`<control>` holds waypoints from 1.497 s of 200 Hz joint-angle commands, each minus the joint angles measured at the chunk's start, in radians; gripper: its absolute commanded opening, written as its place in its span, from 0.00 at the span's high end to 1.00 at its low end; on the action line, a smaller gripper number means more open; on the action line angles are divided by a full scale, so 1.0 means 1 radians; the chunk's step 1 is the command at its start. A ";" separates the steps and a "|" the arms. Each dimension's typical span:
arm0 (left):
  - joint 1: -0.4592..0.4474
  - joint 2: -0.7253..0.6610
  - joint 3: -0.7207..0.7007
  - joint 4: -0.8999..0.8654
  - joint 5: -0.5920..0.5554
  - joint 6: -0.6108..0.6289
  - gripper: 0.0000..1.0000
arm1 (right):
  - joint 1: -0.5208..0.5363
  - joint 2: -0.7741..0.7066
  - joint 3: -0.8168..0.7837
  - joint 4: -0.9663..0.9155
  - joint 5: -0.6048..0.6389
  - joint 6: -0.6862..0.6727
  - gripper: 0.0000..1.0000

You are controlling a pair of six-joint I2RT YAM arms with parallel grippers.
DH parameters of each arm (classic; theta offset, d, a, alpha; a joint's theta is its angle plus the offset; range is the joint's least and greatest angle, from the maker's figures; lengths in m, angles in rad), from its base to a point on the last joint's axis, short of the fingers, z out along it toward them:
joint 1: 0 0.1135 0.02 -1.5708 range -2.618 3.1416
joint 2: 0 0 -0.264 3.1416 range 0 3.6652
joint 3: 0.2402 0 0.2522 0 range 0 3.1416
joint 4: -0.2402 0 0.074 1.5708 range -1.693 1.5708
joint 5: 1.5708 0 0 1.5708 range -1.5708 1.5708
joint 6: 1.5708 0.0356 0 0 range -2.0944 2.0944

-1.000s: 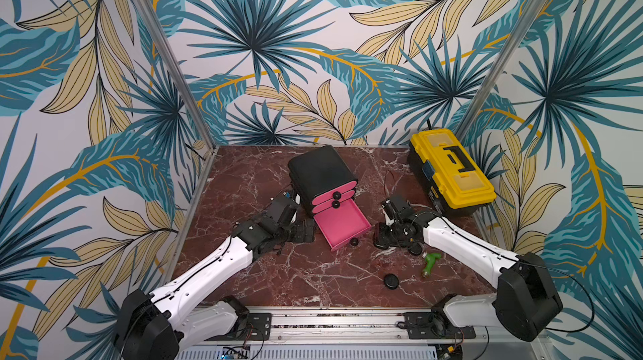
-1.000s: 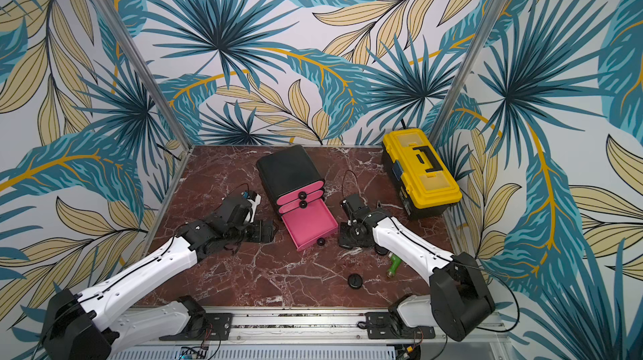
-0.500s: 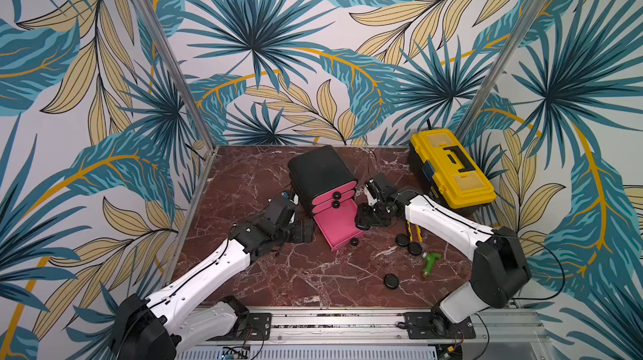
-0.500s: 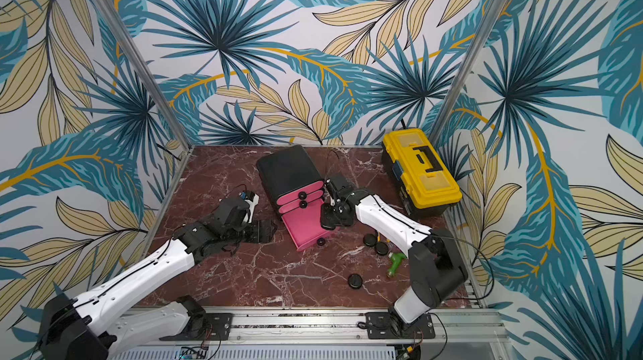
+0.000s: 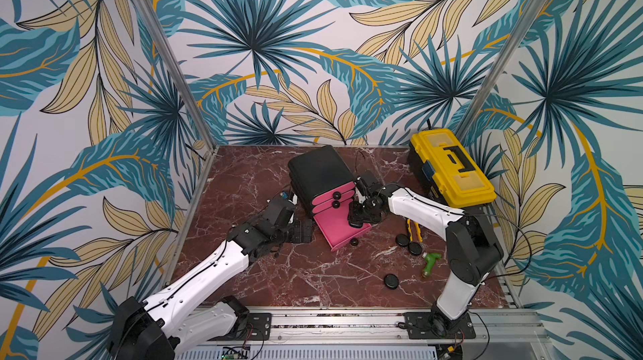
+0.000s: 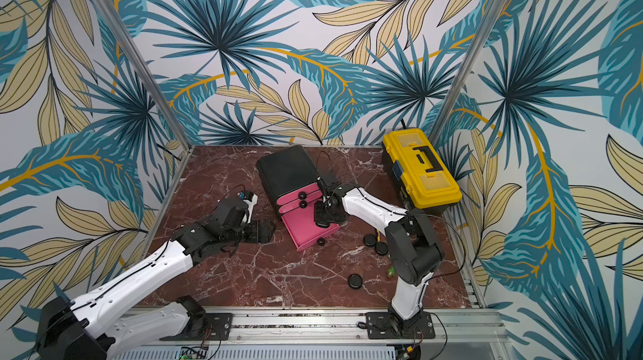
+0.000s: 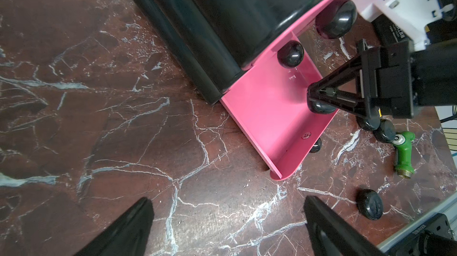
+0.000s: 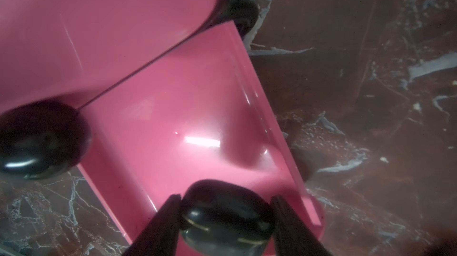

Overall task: Put the bluetooth earphones in the drawer according to color
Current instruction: Place the bluetooth earphone in the drawer, then pick up the Bluetooth earphone from the center of the board.

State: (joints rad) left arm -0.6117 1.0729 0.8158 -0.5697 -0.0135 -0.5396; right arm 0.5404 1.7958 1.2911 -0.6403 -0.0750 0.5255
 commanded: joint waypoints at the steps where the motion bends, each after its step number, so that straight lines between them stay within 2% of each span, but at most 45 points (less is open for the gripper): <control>1: 0.000 -0.026 -0.026 -0.018 -0.015 0.011 0.00 | 0.006 -0.004 0.019 0.012 0.013 0.006 0.34; 21: -0.001 -0.031 -0.026 -0.018 -0.012 0.009 0.00 | 0.007 -0.027 0.012 0.012 0.012 0.005 0.26; 65: -0.001 -0.041 -0.024 -0.019 0.008 0.002 0.00 | 0.006 -0.129 -0.038 0.017 0.013 0.011 0.19; 99: -0.008 -0.043 -0.026 -0.006 0.036 -0.015 0.00 | 0.007 -0.268 -0.125 0.030 0.030 0.011 0.01; 146: -0.068 -0.031 -0.018 0.017 0.034 -0.049 0.00 | 0.006 -0.549 -0.280 0.031 0.134 0.001 0.01; 187: -0.173 0.030 0.011 0.052 0.002 -0.084 0.00 | 0.007 -0.818 -0.408 0.011 0.275 -0.005 0.00; 254: -0.381 0.239 0.134 0.104 -0.043 -0.098 0.00 | 0.005 -1.215 -0.574 -0.040 0.522 0.052 0.01; 299: -0.508 0.422 0.262 0.111 -0.057 -0.100 0.00 | 0.005 -1.408 -0.614 -0.077 0.645 0.064 0.01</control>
State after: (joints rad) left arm -1.0676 1.4235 0.9768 -0.4877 -0.0498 -0.6369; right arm 0.5442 0.4549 0.7052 -0.6819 0.4583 0.5716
